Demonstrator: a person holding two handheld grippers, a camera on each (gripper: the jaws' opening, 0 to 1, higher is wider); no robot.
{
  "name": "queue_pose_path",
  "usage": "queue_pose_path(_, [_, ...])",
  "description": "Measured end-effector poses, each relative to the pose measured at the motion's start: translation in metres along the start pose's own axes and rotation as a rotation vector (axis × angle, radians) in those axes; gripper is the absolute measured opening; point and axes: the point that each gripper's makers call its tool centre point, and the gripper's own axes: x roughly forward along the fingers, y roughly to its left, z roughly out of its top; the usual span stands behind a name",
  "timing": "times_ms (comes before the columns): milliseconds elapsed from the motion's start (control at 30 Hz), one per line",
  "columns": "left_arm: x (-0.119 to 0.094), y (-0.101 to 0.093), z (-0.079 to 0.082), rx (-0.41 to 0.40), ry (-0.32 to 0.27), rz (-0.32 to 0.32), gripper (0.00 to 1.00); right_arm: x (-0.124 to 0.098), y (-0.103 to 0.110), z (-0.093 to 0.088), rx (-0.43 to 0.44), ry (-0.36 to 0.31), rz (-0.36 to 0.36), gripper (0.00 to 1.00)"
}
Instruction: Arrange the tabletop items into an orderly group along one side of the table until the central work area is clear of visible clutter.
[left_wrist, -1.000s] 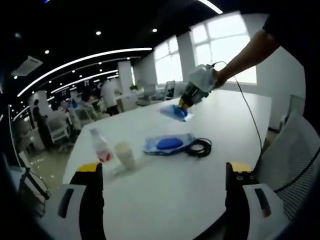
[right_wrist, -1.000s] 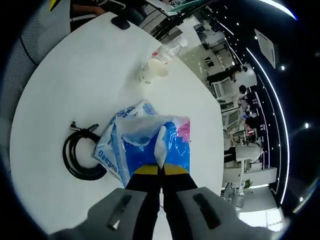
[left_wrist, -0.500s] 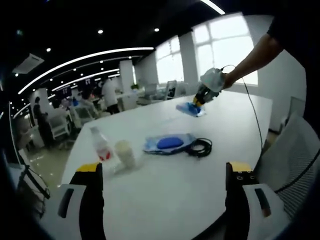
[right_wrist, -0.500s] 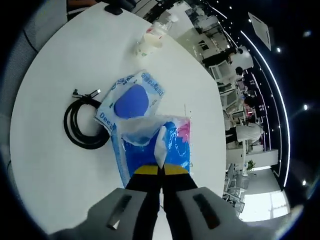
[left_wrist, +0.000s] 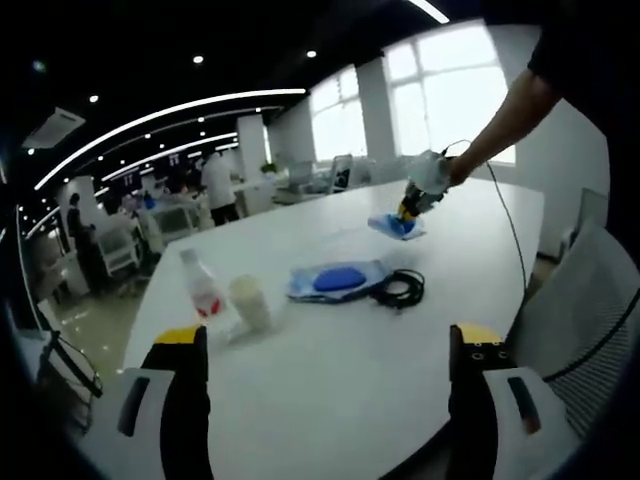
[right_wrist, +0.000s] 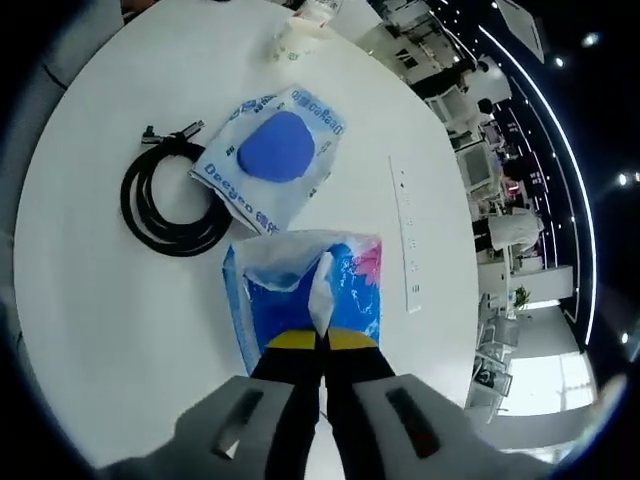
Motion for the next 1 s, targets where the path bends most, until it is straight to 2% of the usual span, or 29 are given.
queue_pose_path(300, [0.000, 0.001, -0.002, 0.012, 0.015, 0.006, 0.96, 0.030, 0.025, -0.012, -0.012, 0.068, 0.068, 0.00])
queue_pose_path(433, [0.000, 0.000, -0.003, 0.014, 0.021, 0.005, 0.96, 0.038, 0.029, -0.015, 0.006, 0.083, 0.077, 0.00])
queue_pose_path(667, [0.001, -0.002, -0.006, 0.019, 0.039, 0.000, 0.96, 0.046, 0.031, -0.016, 0.091, 0.085, 0.074, 0.00])
queue_pose_path(733, [0.002, -0.002, -0.006, 0.020, 0.039, -0.001, 0.96, 0.045, 0.025, -0.013, 0.123, 0.065, 0.035, 0.04])
queue_pose_path(800, [0.002, -0.001, -0.007, 0.023, 0.041, 0.000, 0.95, 0.042, 0.022, -0.011, 0.147, 0.060, 0.012, 0.16])
queue_pose_path(833, [0.002, -0.001, -0.007, 0.024, 0.039, 0.001, 0.95, 0.037, 0.021, -0.004, 0.178, 0.020, -0.011, 0.20])
queue_pose_path(933, [0.002, 0.000, -0.006, 0.023, 0.033, 0.003, 0.95, 0.026, 0.022, 0.004, 0.205, -0.024, -0.041, 0.23])
queue_pose_path(1000, [0.002, -0.001, -0.005, 0.020, 0.032, 0.002, 0.95, 0.015, 0.029, 0.012, 0.249, -0.077, -0.048, 0.27])
